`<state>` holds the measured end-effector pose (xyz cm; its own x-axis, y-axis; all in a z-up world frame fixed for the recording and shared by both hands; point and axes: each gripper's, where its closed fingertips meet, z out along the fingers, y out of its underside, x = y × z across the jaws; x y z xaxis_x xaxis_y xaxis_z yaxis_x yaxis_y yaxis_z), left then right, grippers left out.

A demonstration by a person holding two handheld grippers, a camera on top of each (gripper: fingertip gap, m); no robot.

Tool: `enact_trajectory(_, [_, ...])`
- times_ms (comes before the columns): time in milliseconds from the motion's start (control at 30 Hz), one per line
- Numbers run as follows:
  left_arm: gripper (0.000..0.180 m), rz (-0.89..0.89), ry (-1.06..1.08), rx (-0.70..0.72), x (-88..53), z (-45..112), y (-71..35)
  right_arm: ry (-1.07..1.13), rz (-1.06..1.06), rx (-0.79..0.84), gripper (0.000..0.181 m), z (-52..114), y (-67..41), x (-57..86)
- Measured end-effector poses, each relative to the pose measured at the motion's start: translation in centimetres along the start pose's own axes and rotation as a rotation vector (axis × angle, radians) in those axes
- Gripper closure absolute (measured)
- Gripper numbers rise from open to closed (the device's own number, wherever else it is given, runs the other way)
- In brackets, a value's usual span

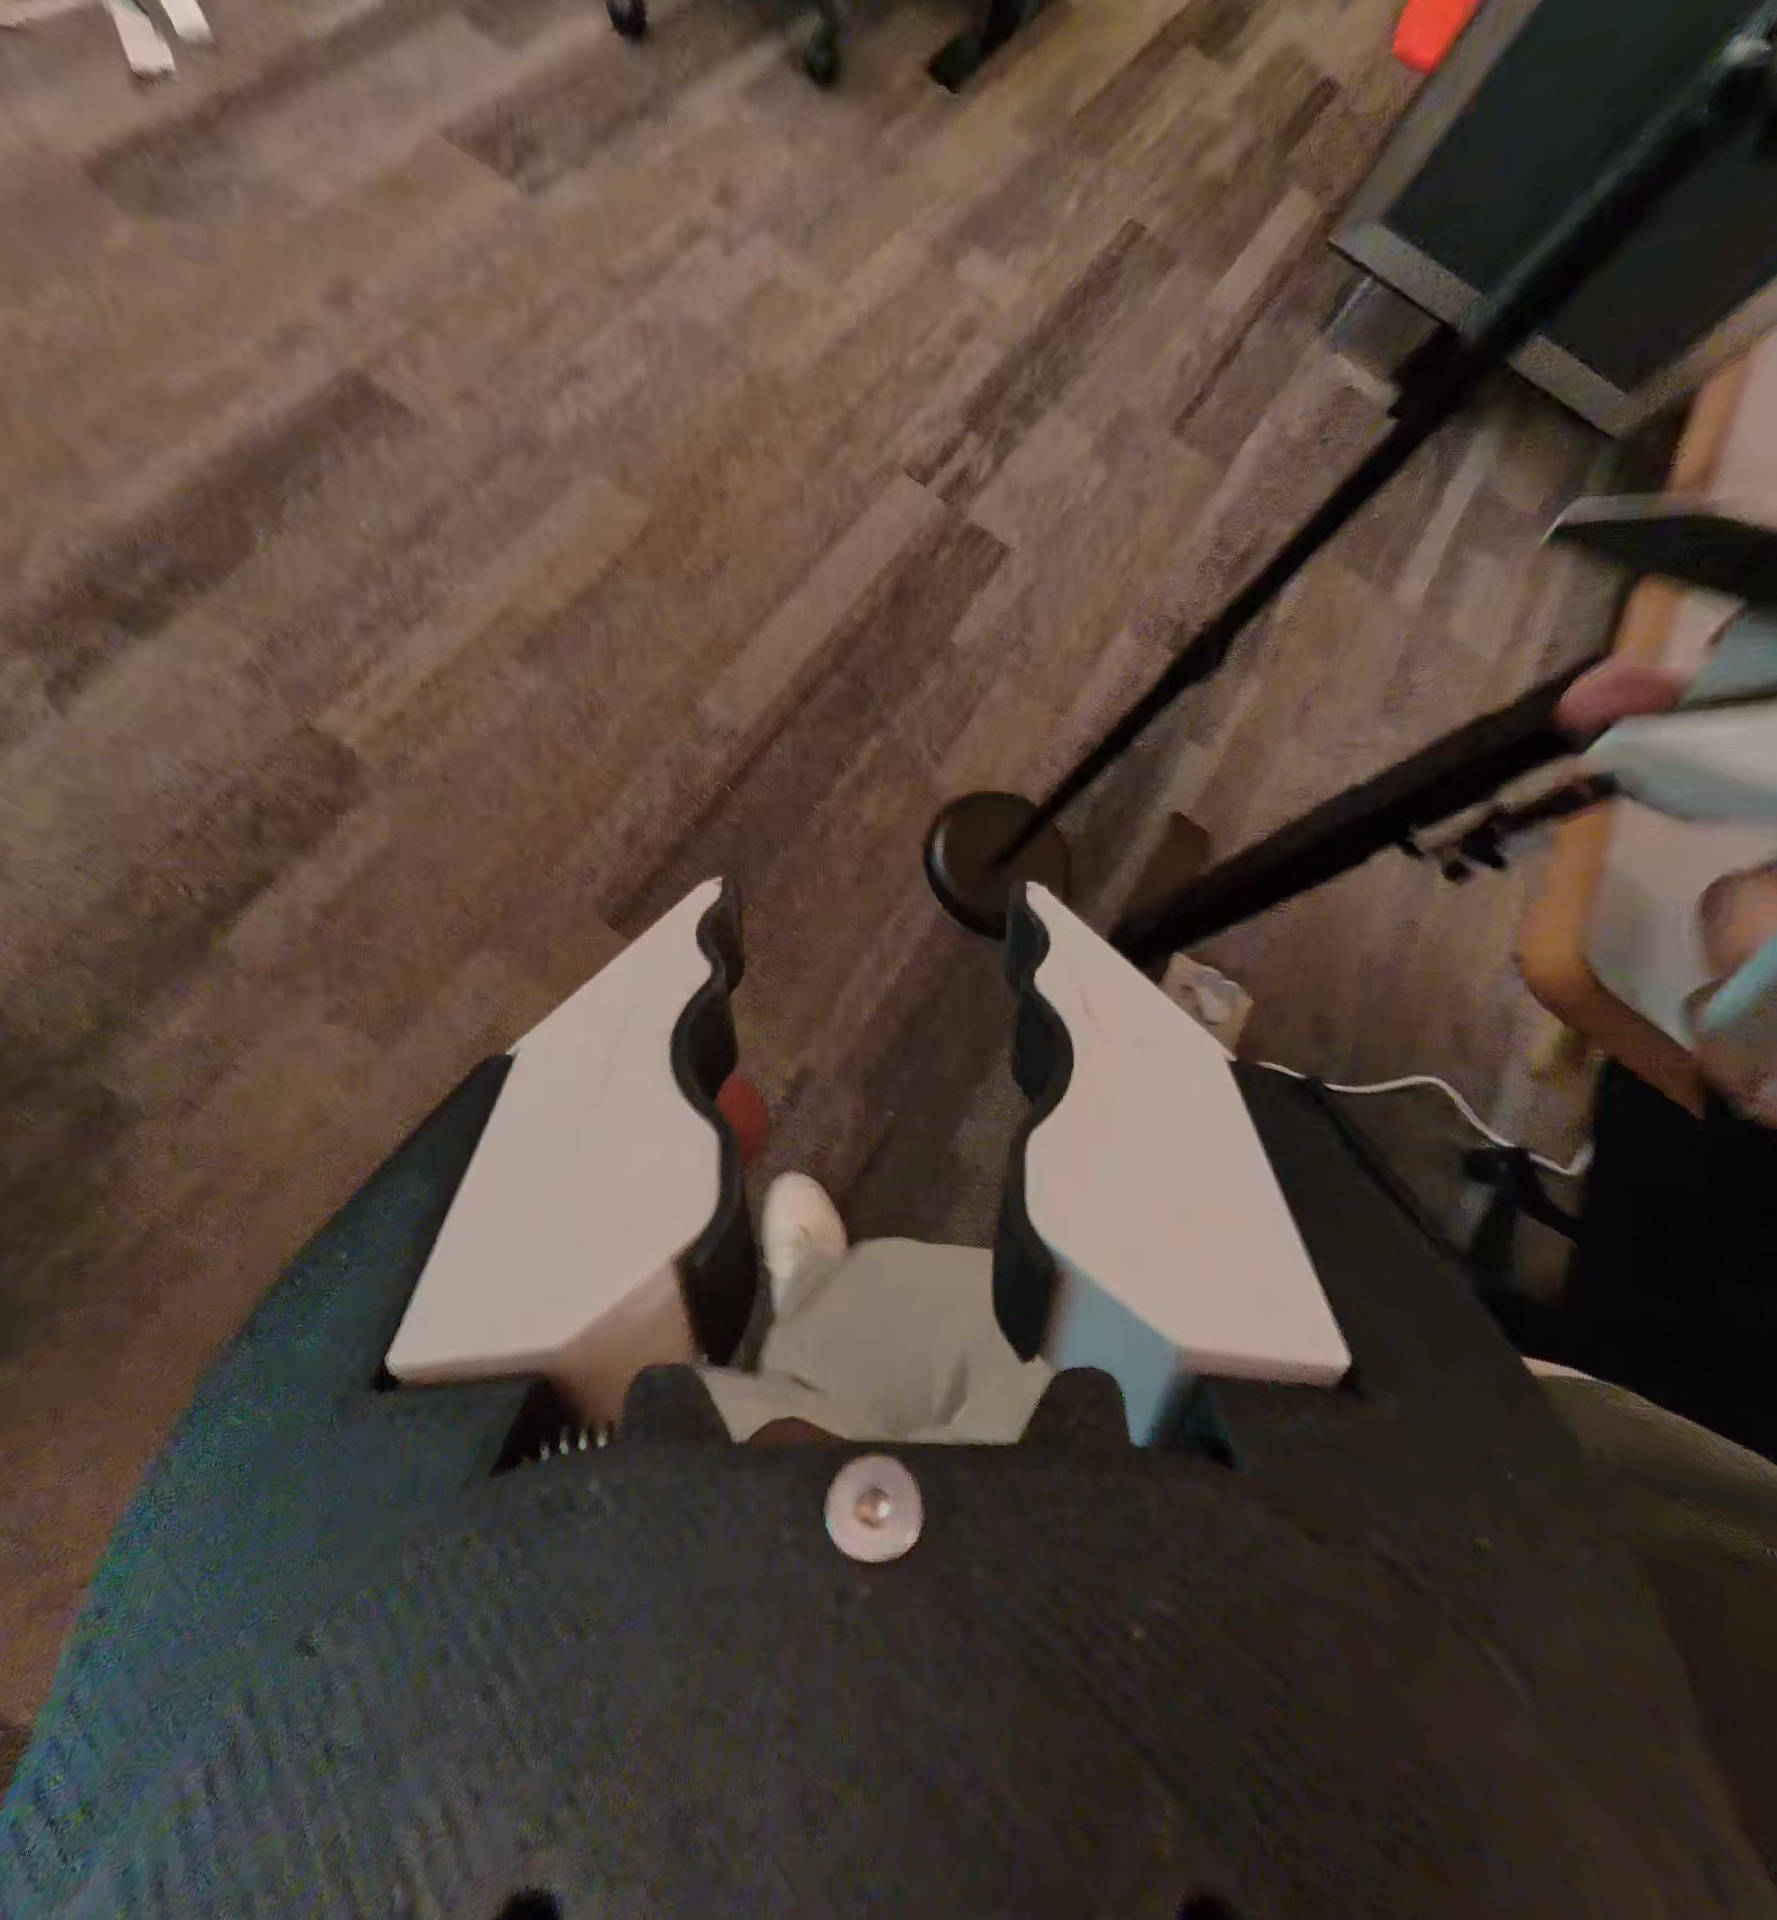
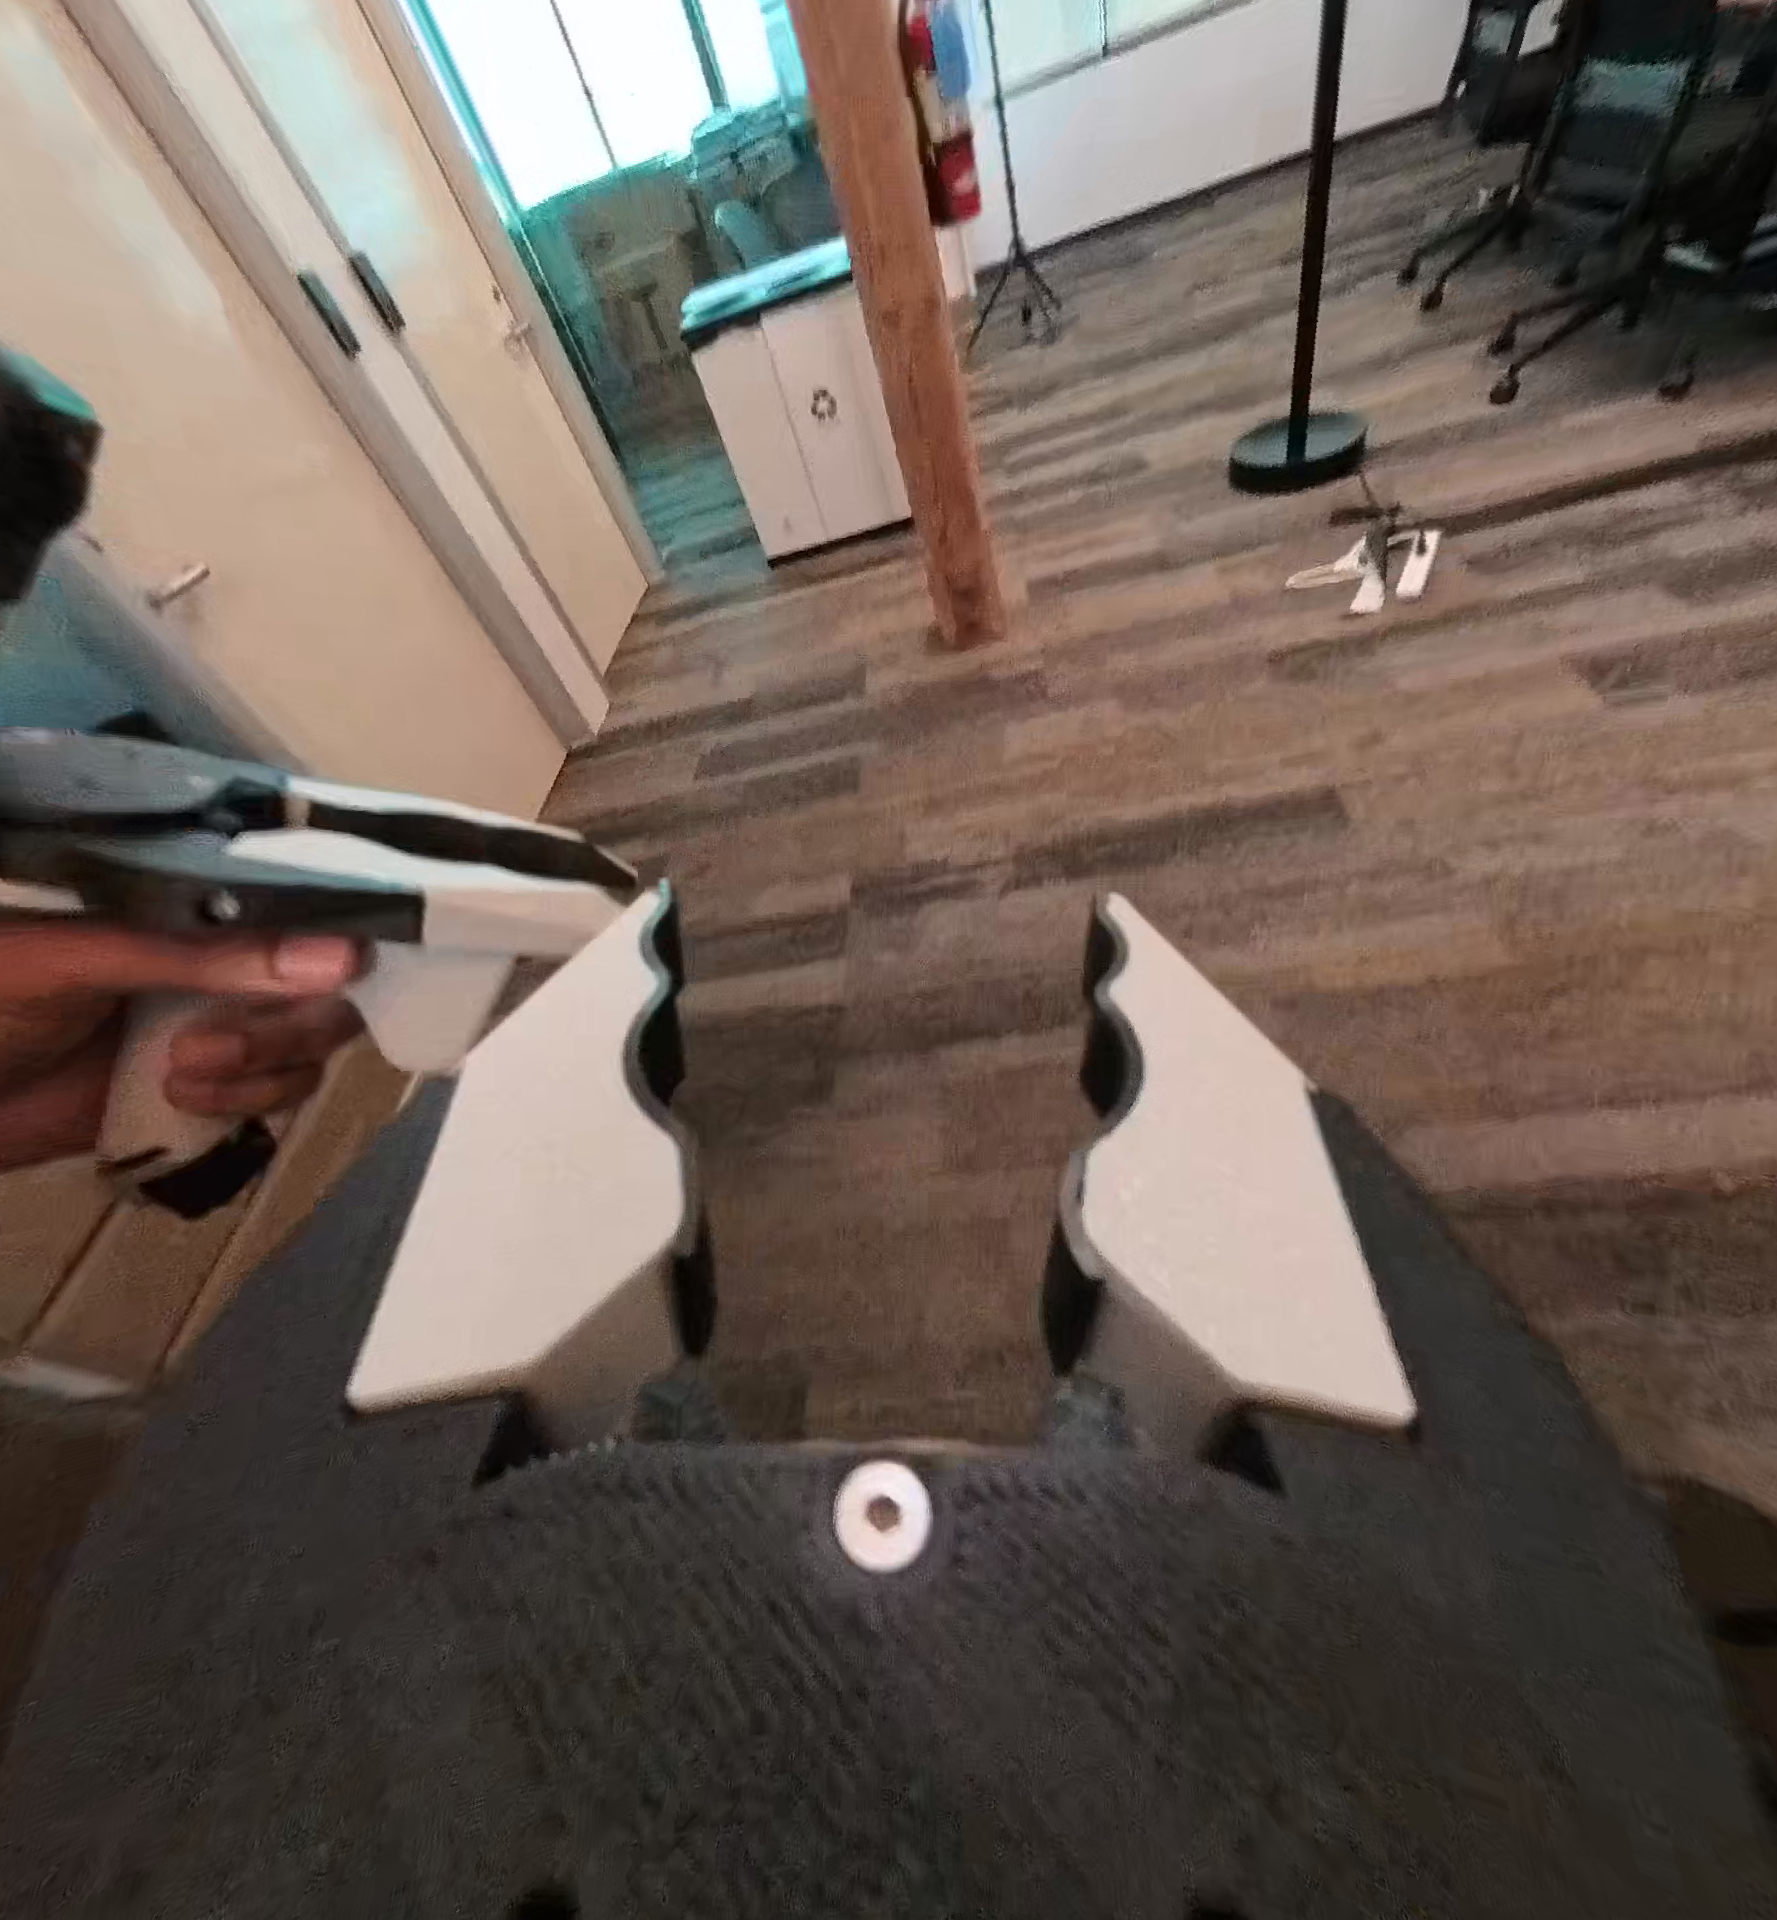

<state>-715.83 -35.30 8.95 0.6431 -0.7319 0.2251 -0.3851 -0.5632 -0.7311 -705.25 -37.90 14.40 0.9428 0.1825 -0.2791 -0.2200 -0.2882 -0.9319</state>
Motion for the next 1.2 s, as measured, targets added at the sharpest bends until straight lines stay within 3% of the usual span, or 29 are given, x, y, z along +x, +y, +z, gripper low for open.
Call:
enact_trajectory(200, [0.133, 0.030, 0.012, -0.029, -6.9, 14.4, -12.6, -0.017, 0.068, 0.163, 0.109, 12.7, -12.1, 11.6])
enact_trajectory(333, [0.133, -0.009, 0.087, -0.066, -10.8, 26.7, -19.4, 0.064, 0.079, 0.075, 0.105, 21.9, -11.6, 21.5])
enact_trajectory(433, [0.132, 0.072, 0.140, -0.109, -13.0, 35.8, -25.8, 0.172, 0.134, 0.001, 0.103, 27.6, -12.4, 30.6])
enact_trajectory(533, [0.132, 0.135, 0.218, -0.146, -13.4, 43.9, -34.4, 0.270, 0.191, 0.050, 0.102, 30.8, -18.5, 39.3])
enact_trajectory(700, [0.131, 0.302, 0.389, -0.172, -8.9, 55.9, -49.5, 0.495, 0.226, 0.171, 0.103, 31.5, -26.0, 53.8])
enact_trajectory(833, [0.132, 0.456, 0.441, -0.168, -4.9, 68.2, -57.5, 0.619, 0.355, 0.227, 0.104, 32.3, -25.2, 67.1])
enact_trajectory(1000, [0.133, 0.433, 0.446, -0.230, 1.0, 83.9, -65.0, 0.707, 0.468, 0.211, 0.103, 33.1, -24.9, 85.6])
enact_trajectory(1067, [0.132, 0.399, 0.453, -0.273, 4.5, 88.8, -68.6, 0.713, 0.473, 0.215, 0.102, 32.7, -28.2, 92.7])
enact_trajectory(1200, [0.132, 0.452, 0.517, -0.216, 12.9, 96.5, -78.6, 0.751, 0.361, 0.300, 0.104, 30.7, -39.1, 105.5])
